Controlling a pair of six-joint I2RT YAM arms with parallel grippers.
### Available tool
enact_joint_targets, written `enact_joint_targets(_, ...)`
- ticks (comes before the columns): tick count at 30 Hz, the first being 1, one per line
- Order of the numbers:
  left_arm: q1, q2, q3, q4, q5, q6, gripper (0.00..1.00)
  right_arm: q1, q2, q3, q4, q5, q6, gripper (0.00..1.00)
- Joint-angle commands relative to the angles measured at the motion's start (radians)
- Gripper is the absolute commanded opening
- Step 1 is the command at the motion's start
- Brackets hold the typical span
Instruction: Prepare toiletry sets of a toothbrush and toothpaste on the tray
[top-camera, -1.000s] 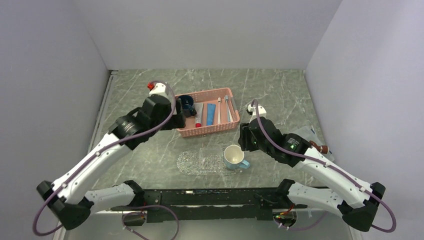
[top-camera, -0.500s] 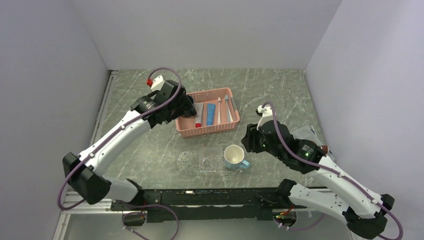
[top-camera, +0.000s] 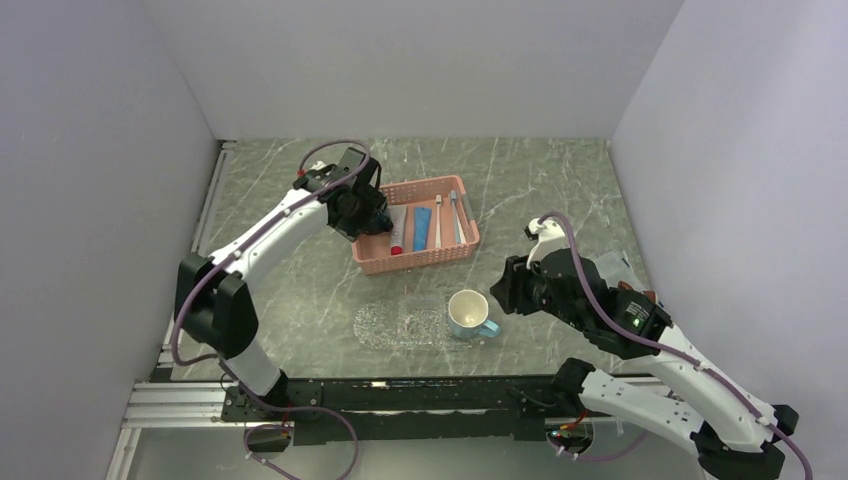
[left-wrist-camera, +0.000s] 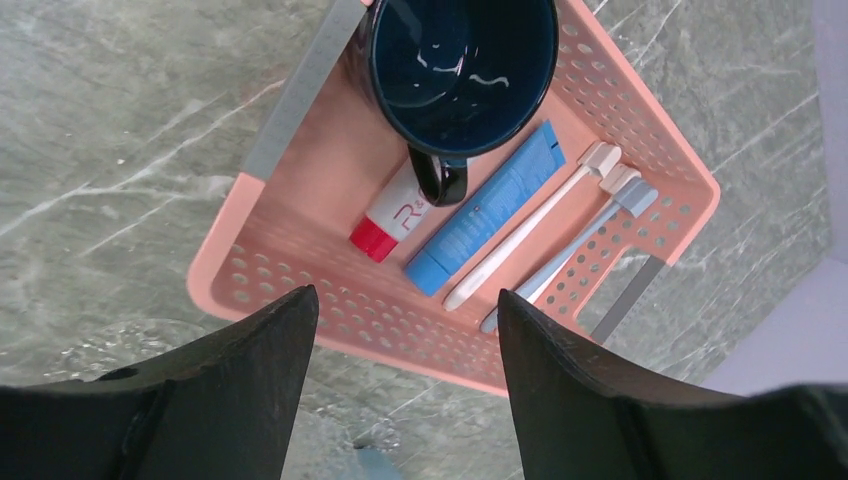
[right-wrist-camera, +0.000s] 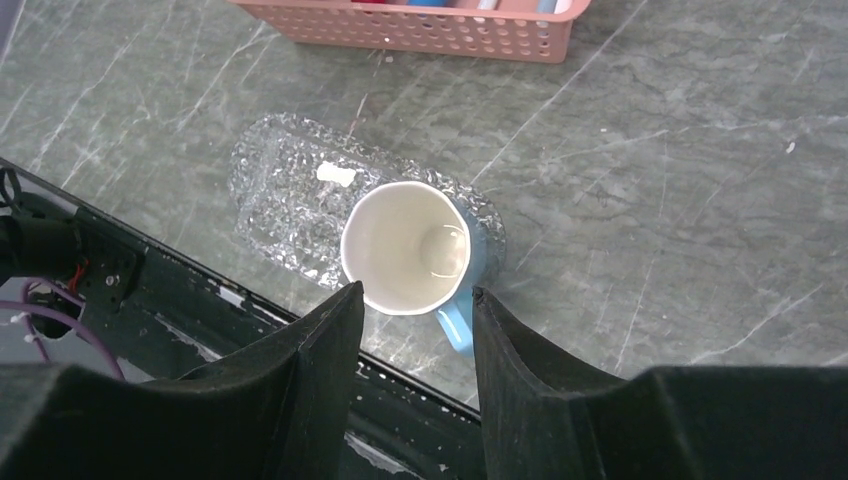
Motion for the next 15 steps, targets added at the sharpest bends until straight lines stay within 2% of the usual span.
enact_joint_targets(1, 0.024, 0.067, 0.092, -0.038, 0.037, -0.098, 0.71, 0.005, -0.028, 0.020, -0.024, -0.018, -0.006, 0.47)
enact_joint_targets(6, 0.058, 0.146, 0.145, -0.090, 0.062, -0.142, 0.69, 0.005, -0.035, 0.035, -0.039, -0.021, -0.011, 0.47)
enact_joint_targets(15, 0.108, 0.203, 0.138, -0.079, 0.109, -0.175, 0.65, 0.005, -0.036, 0.038, -0.052, -0.033, -0.024, 0.47)
